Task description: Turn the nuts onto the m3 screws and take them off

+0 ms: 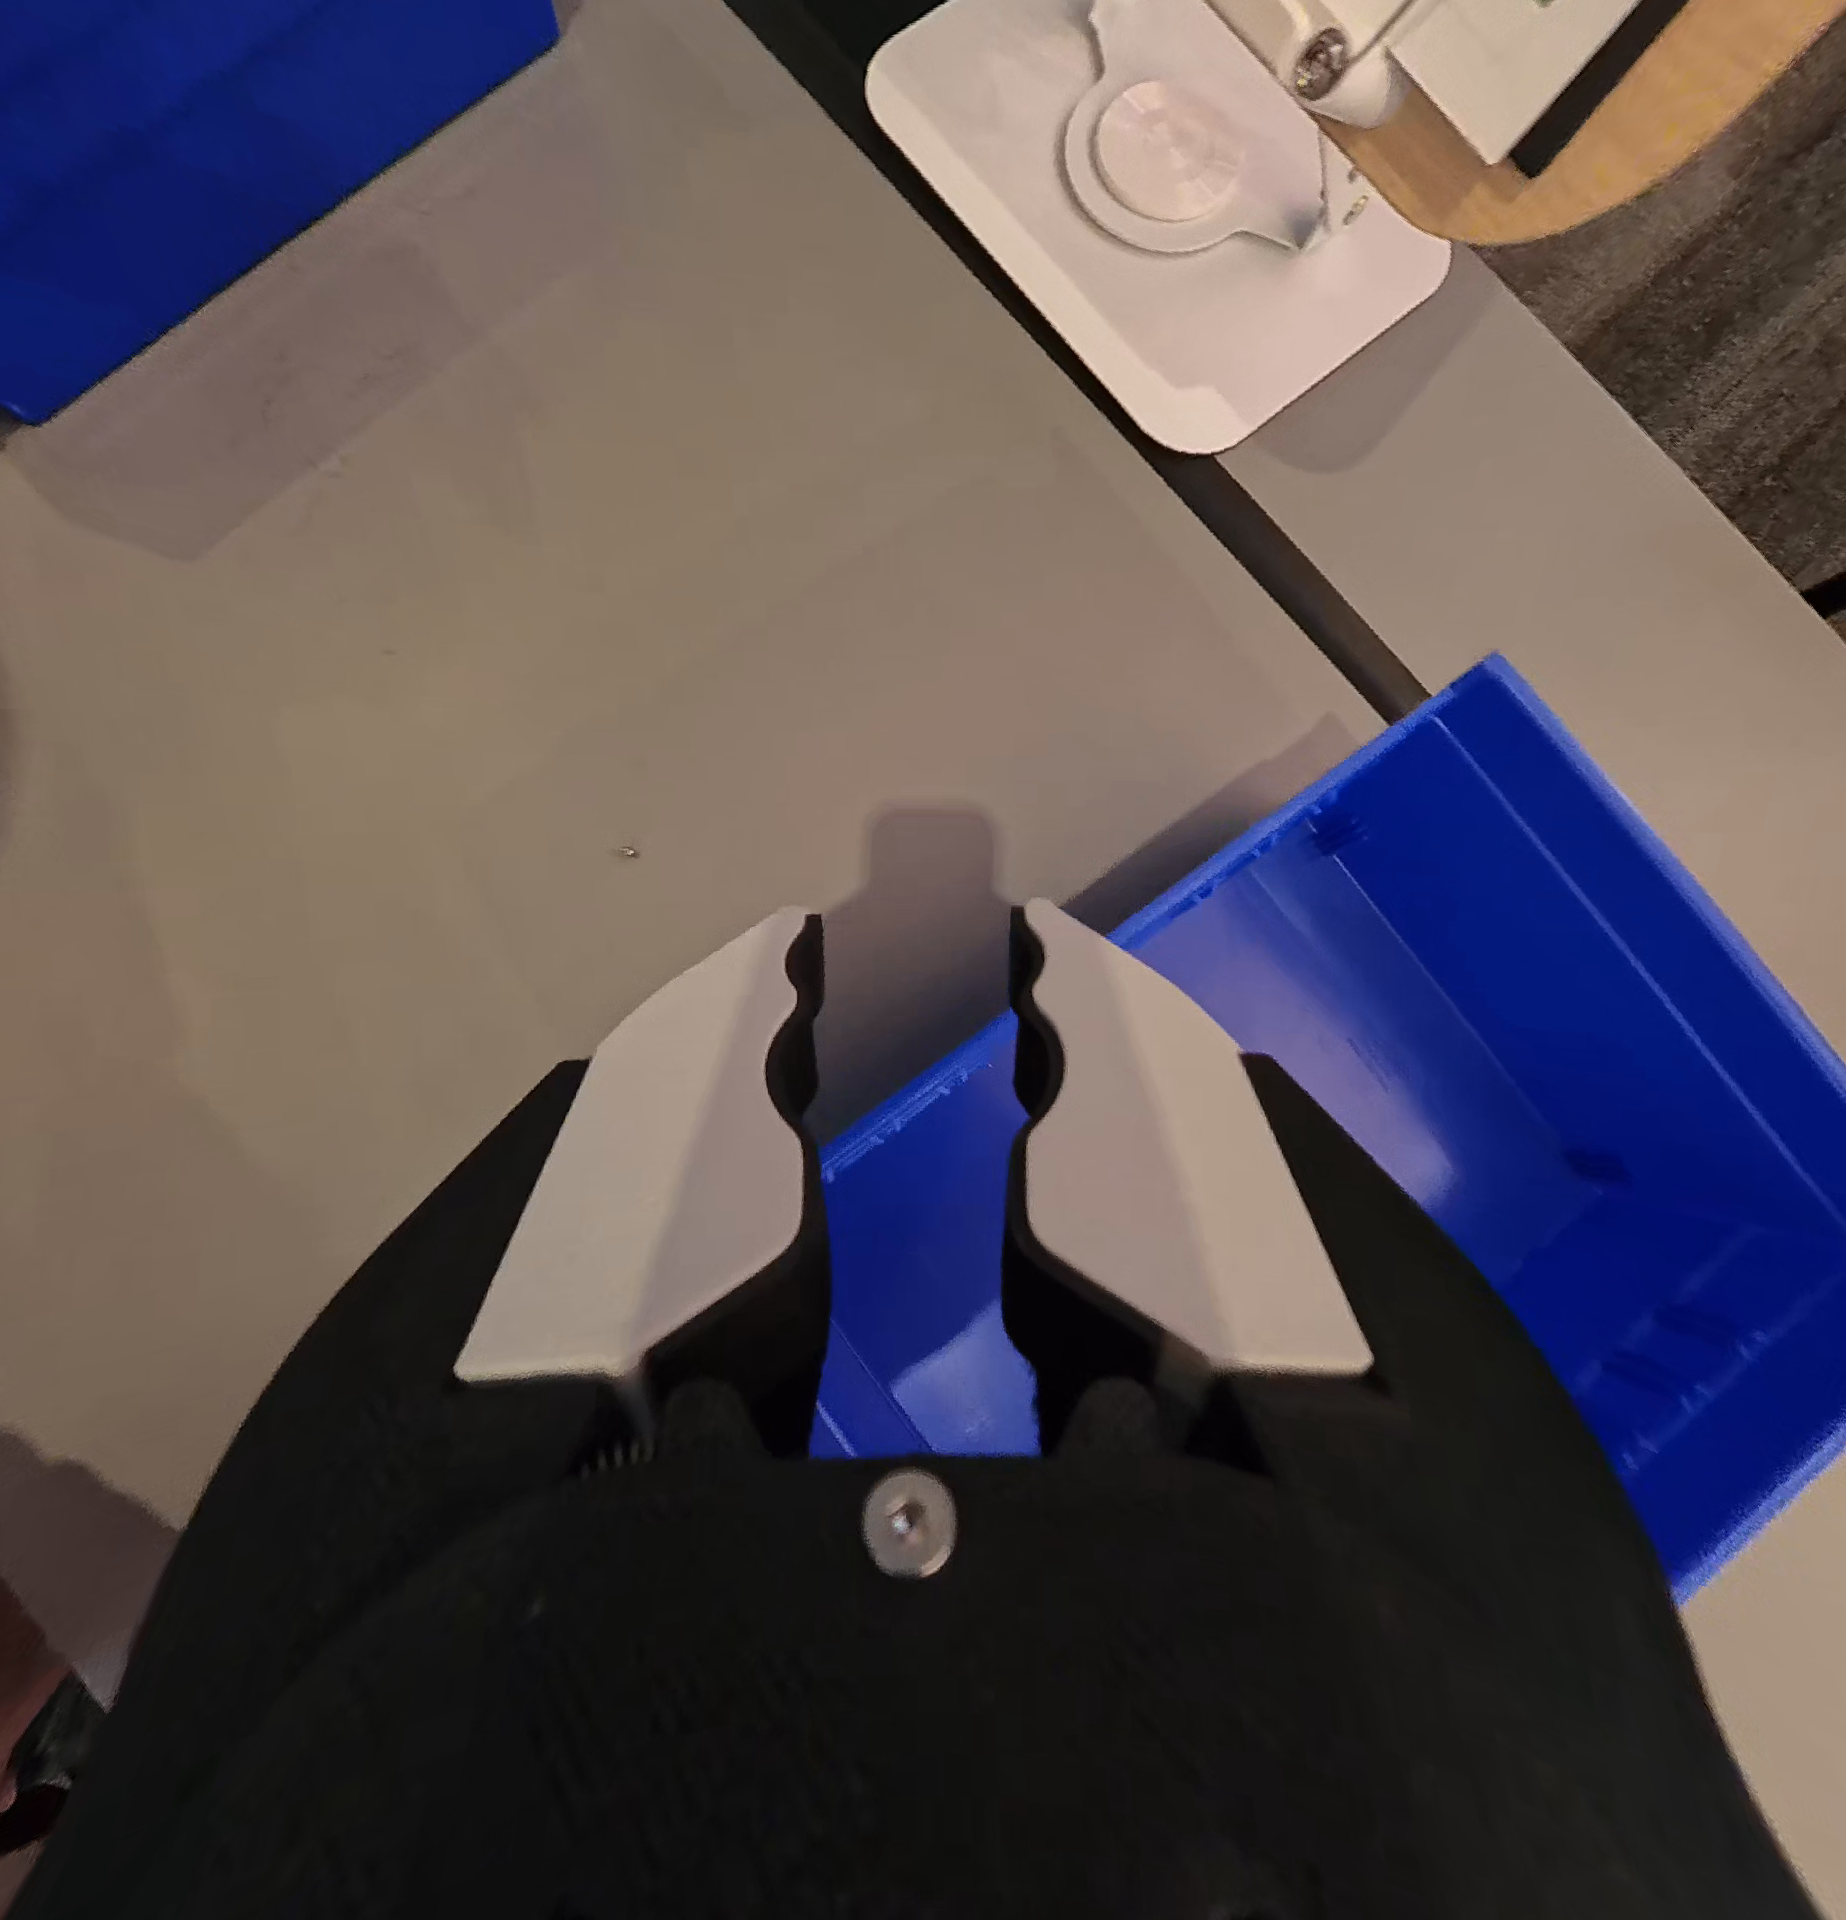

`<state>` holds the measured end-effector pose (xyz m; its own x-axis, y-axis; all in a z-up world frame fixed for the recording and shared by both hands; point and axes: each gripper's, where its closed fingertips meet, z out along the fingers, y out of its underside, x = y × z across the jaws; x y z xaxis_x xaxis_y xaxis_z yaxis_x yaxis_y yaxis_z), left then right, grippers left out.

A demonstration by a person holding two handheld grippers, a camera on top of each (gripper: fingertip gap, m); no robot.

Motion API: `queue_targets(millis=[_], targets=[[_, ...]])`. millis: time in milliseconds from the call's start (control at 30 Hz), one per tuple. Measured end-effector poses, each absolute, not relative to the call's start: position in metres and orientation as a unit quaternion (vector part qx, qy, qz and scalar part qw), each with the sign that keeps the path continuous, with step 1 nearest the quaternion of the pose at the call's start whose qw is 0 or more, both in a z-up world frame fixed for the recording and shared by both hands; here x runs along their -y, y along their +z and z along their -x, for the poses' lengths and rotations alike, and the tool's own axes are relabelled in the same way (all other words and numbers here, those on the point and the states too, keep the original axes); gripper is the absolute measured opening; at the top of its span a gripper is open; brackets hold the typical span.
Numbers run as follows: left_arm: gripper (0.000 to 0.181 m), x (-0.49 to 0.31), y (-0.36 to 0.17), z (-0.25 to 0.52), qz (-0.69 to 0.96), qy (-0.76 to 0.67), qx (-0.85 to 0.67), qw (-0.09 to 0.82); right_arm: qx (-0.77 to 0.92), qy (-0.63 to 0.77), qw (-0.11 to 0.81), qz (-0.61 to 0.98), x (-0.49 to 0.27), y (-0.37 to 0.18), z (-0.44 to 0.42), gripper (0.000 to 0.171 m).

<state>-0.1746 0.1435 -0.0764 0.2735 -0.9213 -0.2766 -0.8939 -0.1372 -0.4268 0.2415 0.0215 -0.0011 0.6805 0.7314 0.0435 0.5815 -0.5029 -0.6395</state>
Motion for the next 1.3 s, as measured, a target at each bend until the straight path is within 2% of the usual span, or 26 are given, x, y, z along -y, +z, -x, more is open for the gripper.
queue_targets(millis=[133,300,600,700,867,967,1100,1200,1300], targets=[[0.0,-0.145,-0.111,0.183,0.825,-0.065,-0.526,0.198,0.394,0.126,0.317,0.853,-0.017,-0.002,-0.234,0.035],[0.015,-0.167,-0.143,0.186,0.862,-0.056,-0.468,0.185,0.398,0.129,0.317,0.851,-0.013,0.0,-0.231,0.035],[0.011,-0.157,-0.152,0.178,0.844,-0.077,-0.513,0.138,0.403,0.124,0.303,0.855,-0.013,-0.006,-0.234,0.035],[0.003,-0.156,-0.153,0.177,0.837,-0.079,-0.523,0.144,0.409,0.12,0.294,0.856,-0.012,-0.01,-0.233,0.035],[0.003,-0.158,-0.15,0.183,0.835,-0.052,-0.527,0.152,0.412,0.122,0.291,0.855,-0.014,-0.013,-0.23,0.035],[0.003,-0.156,-0.126,0.182,0.828,-0.049,-0.527,0.184,0.413,0.126,0.297,0.852,-0.016,-0.012,-0.228,0.035],[0.003,-0.136,-0.058,0.162,0.794,-0.045,-0.554,0.247,0.416,0.156,0.325,0.835,-0.02,-0.002,-0.212,0.035],[0.003,-0.087,-0.014,0.113,0.73,-0.051,-0.629,0.26,0.433,0.244,0.346,0.796,-0.012,0.011,-0.176,0.035],[0.003,-0.027,0.006,0.054,0.632,-0.023,-0.731,0.258,0.455,0.376,0.309,0.746,0.015,0.018,-0.133,0.035]])
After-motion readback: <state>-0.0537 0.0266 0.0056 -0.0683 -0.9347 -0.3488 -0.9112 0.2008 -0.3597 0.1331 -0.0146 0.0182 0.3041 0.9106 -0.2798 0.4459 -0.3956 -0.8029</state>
